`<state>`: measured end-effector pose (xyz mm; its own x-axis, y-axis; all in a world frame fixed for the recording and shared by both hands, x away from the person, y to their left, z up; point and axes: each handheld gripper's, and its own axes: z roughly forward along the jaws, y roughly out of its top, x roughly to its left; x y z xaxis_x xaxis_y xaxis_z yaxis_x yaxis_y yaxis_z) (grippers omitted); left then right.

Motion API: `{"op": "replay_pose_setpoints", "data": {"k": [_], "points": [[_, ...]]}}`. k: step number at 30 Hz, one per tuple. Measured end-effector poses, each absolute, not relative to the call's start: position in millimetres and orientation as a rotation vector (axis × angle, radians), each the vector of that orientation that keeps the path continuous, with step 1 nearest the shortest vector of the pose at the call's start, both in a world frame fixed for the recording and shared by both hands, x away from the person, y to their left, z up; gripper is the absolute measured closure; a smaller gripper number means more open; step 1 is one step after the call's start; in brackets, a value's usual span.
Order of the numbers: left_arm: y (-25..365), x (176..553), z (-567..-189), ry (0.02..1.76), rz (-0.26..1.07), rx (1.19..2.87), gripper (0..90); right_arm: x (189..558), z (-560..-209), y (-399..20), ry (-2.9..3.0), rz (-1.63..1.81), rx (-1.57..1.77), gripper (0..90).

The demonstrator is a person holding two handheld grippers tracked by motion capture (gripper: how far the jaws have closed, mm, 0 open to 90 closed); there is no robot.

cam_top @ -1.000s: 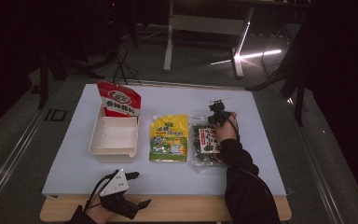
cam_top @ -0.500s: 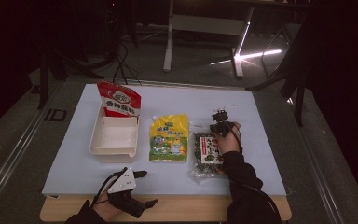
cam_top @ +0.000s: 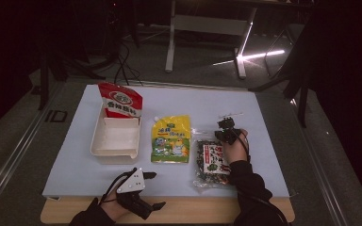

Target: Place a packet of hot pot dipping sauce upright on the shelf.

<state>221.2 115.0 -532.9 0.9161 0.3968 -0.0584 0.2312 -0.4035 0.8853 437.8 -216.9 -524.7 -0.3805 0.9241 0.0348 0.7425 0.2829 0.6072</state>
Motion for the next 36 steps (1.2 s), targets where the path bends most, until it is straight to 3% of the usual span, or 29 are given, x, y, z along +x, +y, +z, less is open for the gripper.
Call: {"op": "replay_pose_setpoints", "data": {"k": [3,5,11,19,30,36], "points": [[115,221,-533,0.448,0.193,2.011,2.9,437,-515,-223,2.23,0.801,1.485,88.6],[115,220,-534,0.45,0.194,2.013,2.9,437,-507,-229,2.223,0.817,1.473,81.0],[117,219,-535,0.463,0.2,2.018,2.9,444,-486,-257,2.192,0.854,1.487,70.5],[119,219,-537,0.481,0.203,2.021,2.9,454,-483,-287,2.218,0.852,1.549,55.7],[121,220,-539,0.487,0.202,2.022,3.0,457,-506,-306,2.32,0.827,1.615,47.1],[121,220,-540,0.49,0.197,2.022,3.0,460,-512,-310,2.379,0.878,1.619,48.2]]}}
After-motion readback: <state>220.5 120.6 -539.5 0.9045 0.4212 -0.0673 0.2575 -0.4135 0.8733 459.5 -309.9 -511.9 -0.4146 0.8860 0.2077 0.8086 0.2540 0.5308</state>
